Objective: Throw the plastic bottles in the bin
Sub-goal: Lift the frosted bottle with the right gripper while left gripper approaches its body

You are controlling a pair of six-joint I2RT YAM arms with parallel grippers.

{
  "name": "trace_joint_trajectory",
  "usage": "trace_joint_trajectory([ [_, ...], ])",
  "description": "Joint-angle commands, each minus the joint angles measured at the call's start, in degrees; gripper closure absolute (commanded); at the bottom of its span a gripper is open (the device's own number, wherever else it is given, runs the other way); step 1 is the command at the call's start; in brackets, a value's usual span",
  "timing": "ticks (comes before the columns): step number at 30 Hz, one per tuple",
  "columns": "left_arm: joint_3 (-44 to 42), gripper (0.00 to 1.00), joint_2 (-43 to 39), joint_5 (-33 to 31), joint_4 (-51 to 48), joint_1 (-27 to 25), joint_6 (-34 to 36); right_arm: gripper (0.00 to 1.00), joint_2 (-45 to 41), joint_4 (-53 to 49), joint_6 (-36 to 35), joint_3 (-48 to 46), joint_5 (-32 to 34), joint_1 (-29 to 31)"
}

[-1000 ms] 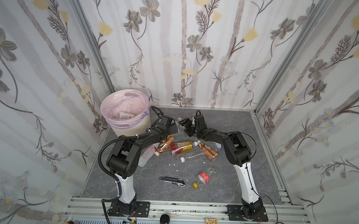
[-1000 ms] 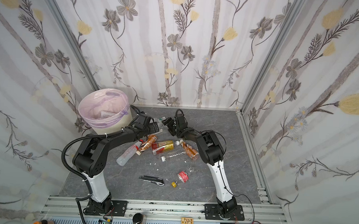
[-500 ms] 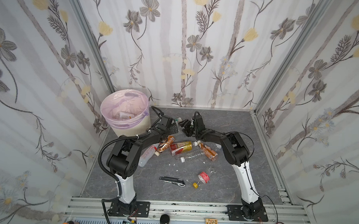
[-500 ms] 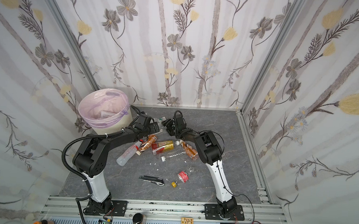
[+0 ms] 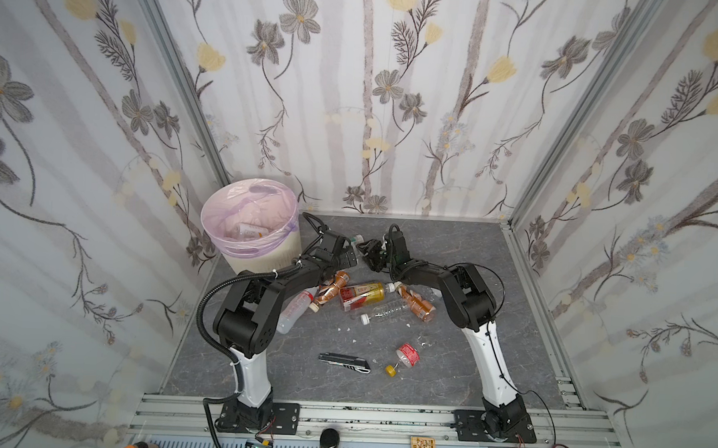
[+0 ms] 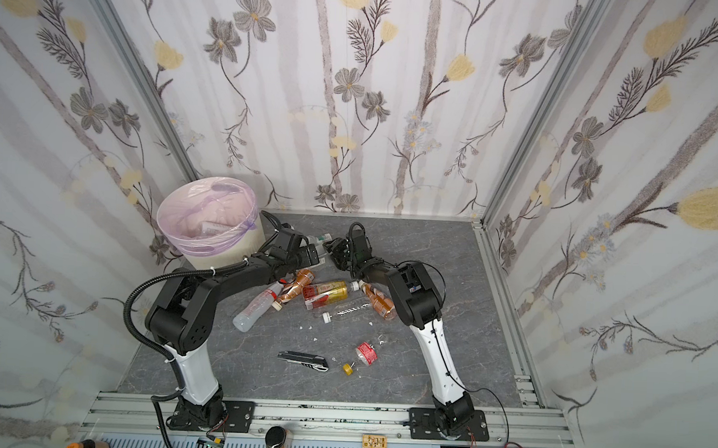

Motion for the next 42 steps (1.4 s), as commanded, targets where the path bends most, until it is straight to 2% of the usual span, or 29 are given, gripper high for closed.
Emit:
trace_joint_trajectory([
  [1, -0.51, 0.0, 0.25, 2.05, -4.17, -0.14, -0.76, 0.49, 0.34, 0.47, 0.68, 0.31, 1.21, 0.02],
  [8, -0.44, 0.0, -0.46, 2.13, -4.17, -0.28, -0.65, 0.57, 0.28, 1.09, 1.34, -0.06, 1.21, 0.05],
  [20, -0.53, 0.0, -0.42, 2.5, -4.15, -0.6, -0.7, 0.52, 0.31, 0.17, 4.7, -0.22, 3.28, 0.31],
  [27, -0.71, 0.0, -0.44, 2.56, -4.08, -0.69, -0.51, 0.53, -0.13, -1.52, 6.2, -0.14, 5.96, 0.44],
  [42, -0.54, 0.0, -1.0, 2.94, -3.99, -0.9, -0.5, 0.67, 0.49, -0.41, 8.44, 0.31, 6.83, 0.59],
])
